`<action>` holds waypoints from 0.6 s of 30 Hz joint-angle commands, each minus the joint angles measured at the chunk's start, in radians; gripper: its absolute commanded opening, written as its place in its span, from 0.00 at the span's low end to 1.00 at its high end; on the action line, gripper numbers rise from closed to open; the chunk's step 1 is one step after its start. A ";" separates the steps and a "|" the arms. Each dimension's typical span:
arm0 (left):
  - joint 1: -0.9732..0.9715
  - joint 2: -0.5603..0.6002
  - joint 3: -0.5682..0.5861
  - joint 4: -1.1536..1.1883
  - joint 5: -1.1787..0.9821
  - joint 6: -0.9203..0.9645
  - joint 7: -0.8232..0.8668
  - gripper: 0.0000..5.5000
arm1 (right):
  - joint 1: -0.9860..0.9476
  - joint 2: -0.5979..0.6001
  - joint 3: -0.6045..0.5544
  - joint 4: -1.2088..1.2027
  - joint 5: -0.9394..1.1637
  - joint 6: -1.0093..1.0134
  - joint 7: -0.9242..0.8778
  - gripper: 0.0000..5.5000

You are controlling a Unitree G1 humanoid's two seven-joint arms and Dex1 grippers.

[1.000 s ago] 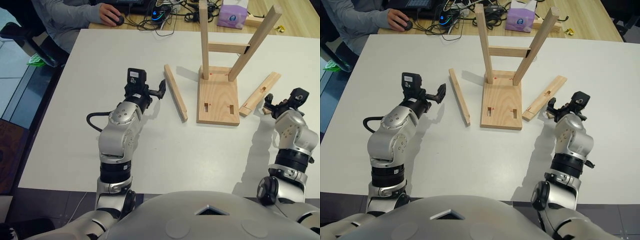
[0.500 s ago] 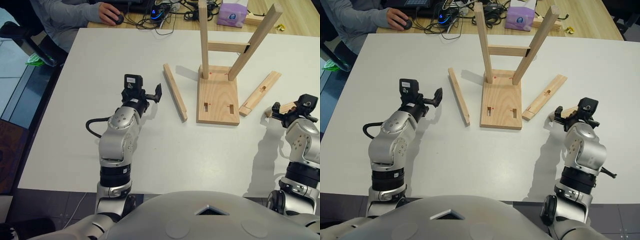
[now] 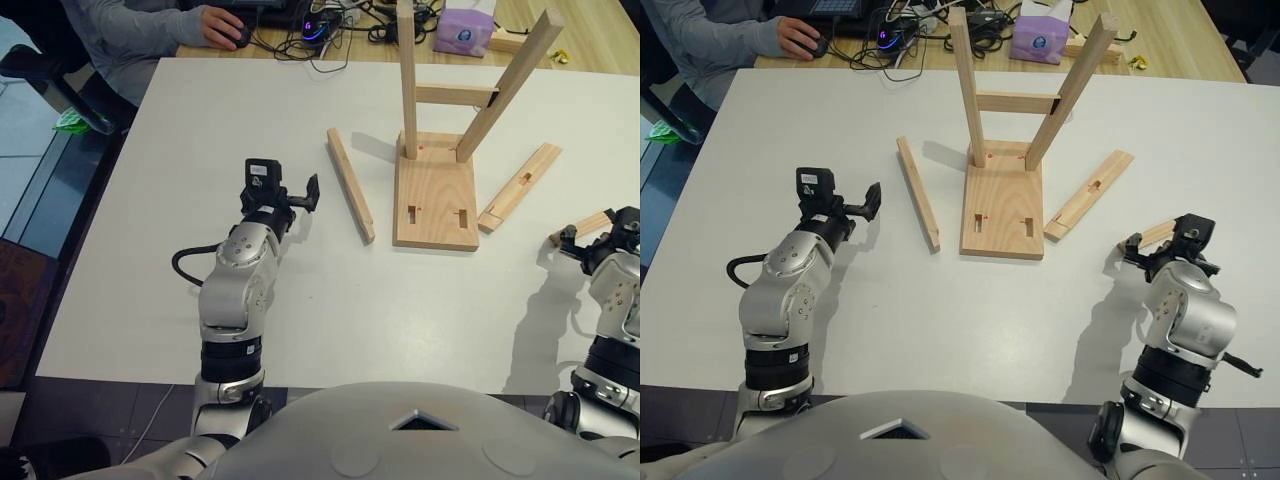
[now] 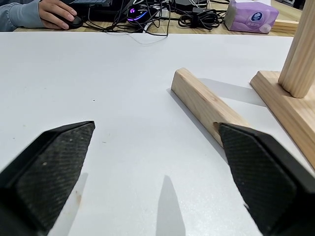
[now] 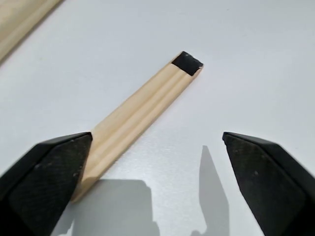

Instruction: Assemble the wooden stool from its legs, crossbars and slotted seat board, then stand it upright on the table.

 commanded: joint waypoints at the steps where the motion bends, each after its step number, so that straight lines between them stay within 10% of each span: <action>1: 0.010 -0.007 0.000 0.011 0.013 -0.015 0.011 0.84 | -0.016 0.004 0.015 -0.055 0.005 0.039 0.015 0.89; 18: -0.013 0.003 -0.021 0.037 0.012 -0.022 -0.015 0.84 | -0.129 0.277 -0.133 0.176 0.037 -0.178 -0.206 0.89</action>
